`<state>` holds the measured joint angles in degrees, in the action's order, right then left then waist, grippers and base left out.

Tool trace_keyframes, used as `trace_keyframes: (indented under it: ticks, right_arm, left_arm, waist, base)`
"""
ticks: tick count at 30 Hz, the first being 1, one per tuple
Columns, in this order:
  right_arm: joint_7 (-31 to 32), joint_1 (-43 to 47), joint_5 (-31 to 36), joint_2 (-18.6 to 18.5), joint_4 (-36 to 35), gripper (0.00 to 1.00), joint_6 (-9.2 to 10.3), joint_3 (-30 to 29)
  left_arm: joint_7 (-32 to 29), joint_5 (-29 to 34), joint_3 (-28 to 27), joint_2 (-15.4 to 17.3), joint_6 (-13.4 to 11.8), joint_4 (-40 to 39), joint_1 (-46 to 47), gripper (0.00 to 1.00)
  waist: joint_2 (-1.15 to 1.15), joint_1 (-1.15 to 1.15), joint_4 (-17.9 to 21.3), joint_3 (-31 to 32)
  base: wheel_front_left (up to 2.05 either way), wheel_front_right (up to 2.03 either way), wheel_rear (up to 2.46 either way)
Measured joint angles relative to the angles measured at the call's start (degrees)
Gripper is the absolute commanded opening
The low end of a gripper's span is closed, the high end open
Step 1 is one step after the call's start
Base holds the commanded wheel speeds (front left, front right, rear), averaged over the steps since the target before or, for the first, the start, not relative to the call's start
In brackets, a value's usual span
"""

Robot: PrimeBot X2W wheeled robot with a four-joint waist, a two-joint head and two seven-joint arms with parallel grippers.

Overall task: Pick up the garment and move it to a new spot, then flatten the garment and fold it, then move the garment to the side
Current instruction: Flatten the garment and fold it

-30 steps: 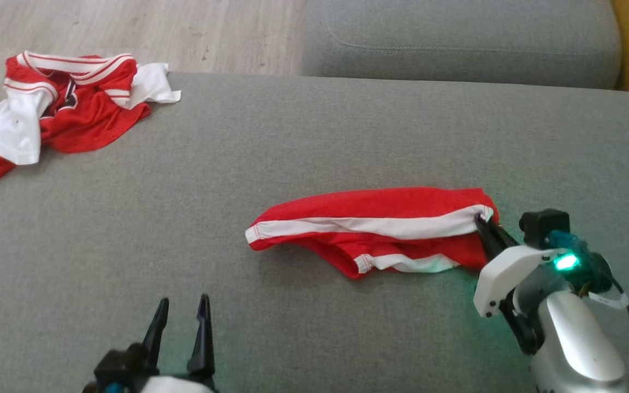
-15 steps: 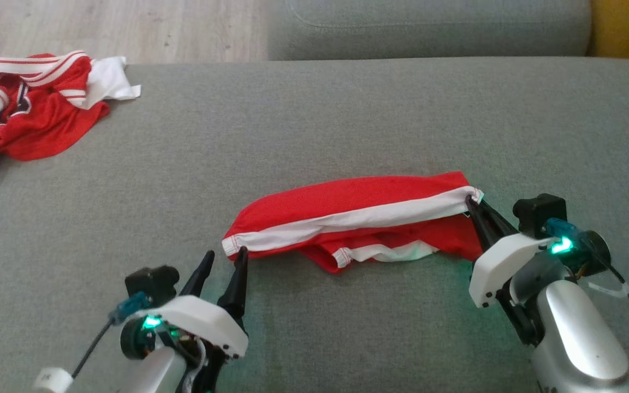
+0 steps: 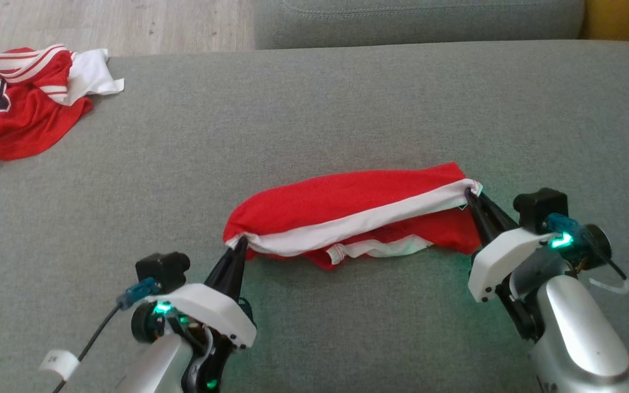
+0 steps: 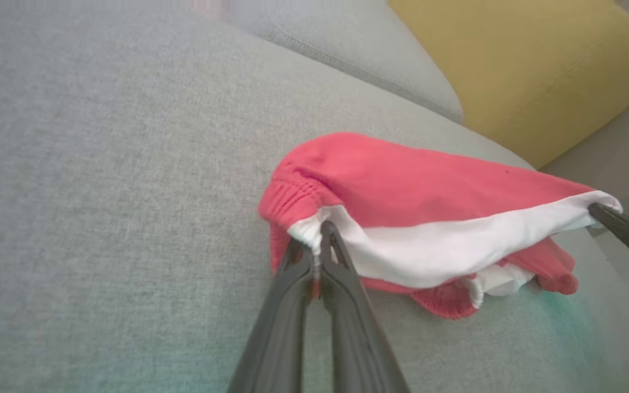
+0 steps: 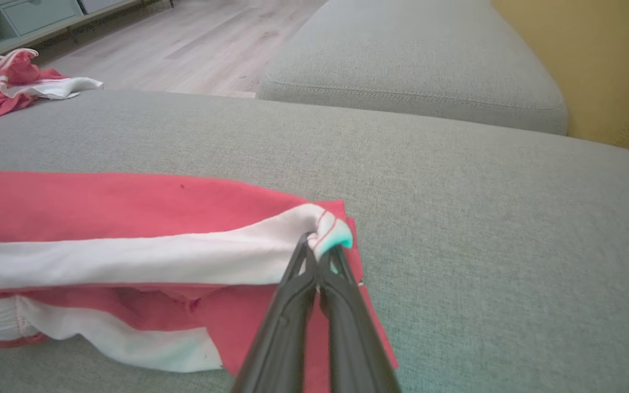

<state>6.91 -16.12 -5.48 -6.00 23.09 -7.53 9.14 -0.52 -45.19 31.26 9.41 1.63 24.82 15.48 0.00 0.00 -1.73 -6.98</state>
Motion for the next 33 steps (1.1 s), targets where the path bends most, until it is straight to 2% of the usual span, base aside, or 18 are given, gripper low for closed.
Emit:
trace_keyframes:
  ticks: [5,10,18,19,23,27,33]
  right_arm:
    - [-0.9,-0.5,-0.1,0.0,-1.7,0.00,0.00,-0.1]
    - [-0.8,-1.0,-0.2,-1.2,-7.8,0.00,0.00,-0.3]
    - [3.6,-1.3,-1.2,-4.9,-26.1,0.00,0.00,-2.8]
    - [3.6,-1.3,-1.2,-4.9,-26.1,0.00,0.00,-2.8]
    - [7.7,-2.9,-1.0,-6.1,-35.0,0.00,0.00,-4.8]
    - [11.6,-3.9,-1.2,-6.7,-40.0,0.00,0.00,-5.0]
    - [14.3,-5.7,-2.0,-7.4,-36.9,0.00,0.00,-5.0]
  left_arm:
    - [2.0,1.4,0.0,1.0,0.4,-4.9,0.4,0.00]
    - [1.8,3.8,0.0,4.3,-0.4,-14.1,1.1,0.00]
    - [-3.9,6.5,-2.4,11.0,-2.2,-33.4,8.1,0.00]
    - [-3.9,6.5,-2.4,11.0,-2.2,-33.4,8.1,0.00]
    - [-9.2,6.2,-3.3,12.4,-2.2,-39.7,13.4,0.00]
    - [-13.7,6.2,-3.2,13.5,-2.1,-41.4,17.6,0.00]
    - [-17.1,4.4,-2.6,13.5,-0.9,-36.3,21.7,0.00]
  waist:
    - [0.00,0.00,0.1,1.5]
    - [0.00,0.00,0.3,4.4]
    - [0.00,-0.02,1.1,9.4]
    - [0.00,-0.02,1.1,9.4]
    - [0.00,-0.01,2.2,10.2]
    - [0.00,-0.02,2.9,9.6]
    - [0.00,-0.01,3.9,6.0]
  base:
    - [0.00,0.00,0.00]
    - [0.00,0.00,0.00]
    - [0.00,0.00,0.00]
    - [0.00,0.00,0.00]
    - [0.00,0.00,0.00]
    - [0.00,0.00,0.00]
    - [0.00,0.00,0.00]
